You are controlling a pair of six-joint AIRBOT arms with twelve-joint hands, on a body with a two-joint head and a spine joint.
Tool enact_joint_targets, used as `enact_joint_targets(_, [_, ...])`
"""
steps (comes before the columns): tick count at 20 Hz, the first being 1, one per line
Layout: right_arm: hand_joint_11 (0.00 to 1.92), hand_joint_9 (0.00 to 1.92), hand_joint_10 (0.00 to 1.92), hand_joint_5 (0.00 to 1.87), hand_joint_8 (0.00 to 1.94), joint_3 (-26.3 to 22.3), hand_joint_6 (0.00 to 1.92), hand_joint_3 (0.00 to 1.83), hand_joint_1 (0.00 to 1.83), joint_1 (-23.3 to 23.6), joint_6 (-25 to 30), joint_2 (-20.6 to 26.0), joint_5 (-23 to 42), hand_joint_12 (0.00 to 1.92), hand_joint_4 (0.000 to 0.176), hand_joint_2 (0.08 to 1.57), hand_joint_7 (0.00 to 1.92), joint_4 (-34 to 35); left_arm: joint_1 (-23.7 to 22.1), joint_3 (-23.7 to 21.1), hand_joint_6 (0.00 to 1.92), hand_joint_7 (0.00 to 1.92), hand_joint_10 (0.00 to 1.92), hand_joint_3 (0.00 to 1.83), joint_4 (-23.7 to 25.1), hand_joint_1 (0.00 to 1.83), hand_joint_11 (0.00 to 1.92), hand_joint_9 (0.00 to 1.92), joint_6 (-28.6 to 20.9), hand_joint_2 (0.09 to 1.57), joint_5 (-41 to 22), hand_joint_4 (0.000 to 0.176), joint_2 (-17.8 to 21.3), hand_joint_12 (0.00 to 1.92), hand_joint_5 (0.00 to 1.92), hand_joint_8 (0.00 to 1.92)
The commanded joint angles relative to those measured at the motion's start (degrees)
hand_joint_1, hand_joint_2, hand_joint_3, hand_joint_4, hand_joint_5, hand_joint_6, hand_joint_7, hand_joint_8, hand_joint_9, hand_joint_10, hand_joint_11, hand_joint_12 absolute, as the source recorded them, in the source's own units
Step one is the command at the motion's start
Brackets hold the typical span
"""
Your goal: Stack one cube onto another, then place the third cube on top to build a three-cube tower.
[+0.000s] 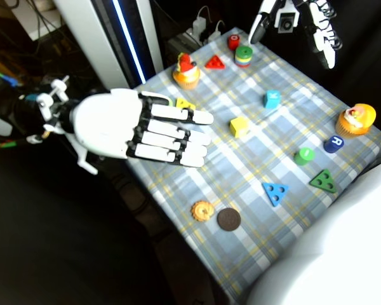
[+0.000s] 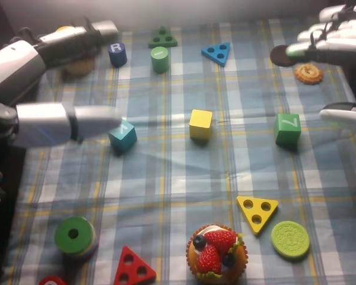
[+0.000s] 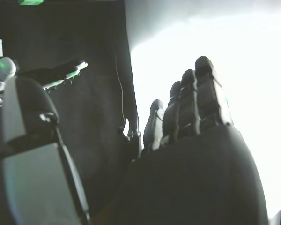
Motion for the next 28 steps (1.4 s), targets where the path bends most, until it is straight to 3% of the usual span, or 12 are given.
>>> enact_joint_targets(1, [0.00,0.41,0.02,0.50,0.00,0.4,0.00,0.01,0.64,0.9,0.4,0.0,6.6,0.94,0.000,1.24,0.49,1.4,-0.6,0.3,0.01,0.41,0.02,0.01,0.4,0.49,0.03,0.31,0.1,1.07,-6.1,0.176,0.1,0.48,0.36,0.01])
enact_joint_targets(3, [0.00,0.41,0.01,0.50,0.00,0.4,0.00,0.00,0.63,1.0,0.4,0.0,6.6,0.91,0.000,1.24,0.48,1.2,-1.8,0.0,0.01,0.42,0.01,0.00,-1.4,0.55,0.04,0.32,6.8,1.06,-4.1,0.176,-0.6,0.49,0.38,0.01])
enact_joint_targets(8, [0.00,0.43,0.01,0.51,0.00,0.3,0.00,0.00,0.59,1.1,0.6,0.0,6.6,1.02,0.000,1.25,0.50,0.5,-5.7,-0.1,0.00,0.47,0.00,0.00,-10.5,0.73,0.05,0.37,33.5,0.98,2.1,0.176,-4.3,0.53,0.43,0.00])
enact_joint_targets(10, [0.00,0.43,0.01,0.51,0.00,0.4,0.00,0.00,0.63,1.2,0.6,0.0,6.4,1.02,0.000,1.24,0.50,0.4,-6.6,0.3,0.00,0.45,0.00,0.00,-12.8,0.82,0.03,0.37,41.3,0.95,4.1,0.176,-5.7,0.53,0.44,0.00])
enact_joint_targets(12, [0.00,0.44,0.01,0.50,0.00,0.4,0.00,0.00,0.55,1.3,0.6,0.0,6.2,1.03,0.000,1.25,0.50,0.1,-7.4,1.3,0.00,0.42,0.00,0.00,-15.4,0.83,0.00,0.33,48.2,0.97,6.6,0.176,-7.1,0.49,0.44,0.00])
enact_joint_targets(17, [0.03,0.47,0.00,0.50,0.00,0.4,0.00,0.00,0.55,1.6,0.7,-0.2,5.5,1.02,0.000,1.25,0.51,-0.5,-8.8,4.1,0.01,0.45,0.00,0.00,-20.3,0.85,0.00,0.34,55.7,0.99,10.2,0.176,-9.2,0.41,0.50,0.01])
enact_joint_targets(20, [0.03,0.48,0.01,0.50,0.00,0.5,0.00,0.00,0.55,1.6,0.7,-0.3,5.3,1.07,0.000,1.26,0.51,-0.7,-9.4,5.4,0.01,0.51,0.00,0.00,-21.4,0.92,0.05,0.39,56.6,1.00,11.5,0.175,-10.1,0.33,0.58,0.00])
enact_joint_targets(23, [0.00,0.48,0.00,0.49,0.00,0.6,0.00,0.00,0.54,1.7,0.7,-0.3,5.3,1.10,0.000,1.27,0.51,-0.8,-10.4,6.7,0.01,0.56,0.00,0.00,-22.5,1.00,0.09,0.44,58.5,1.01,12.2,0.153,-11.3,0.25,0.67,0.00])
enact_joint_targets(26, [0.00,0.47,0.00,0.48,0.00,0.7,0.00,0.00,0.54,1.8,0.7,-0.4,5.1,1.09,0.000,1.27,0.51,-1.1,-11.2,7.8,0.01,0.58,0.00,0.01,-22.7,1.02,0.10,0.43,58.6,1.03,13.4,0.166,-12.0,0.21,0.73,0.00])
enact_joint_targets(28, [0.00,0.48,0.00,0.48,0.00,0.8,0.00,0.00,0.53,1.9,0.7,-0.4,5.0,1.09,0.000,1.27,0.51,-1.2,-11.4,8.3,0.01,0.62,0.01,0.00,-22.8,1.05,0.14,0.47,58.6,1.03,14.0,0.151,-12.4,0.18,0.78,0.00])
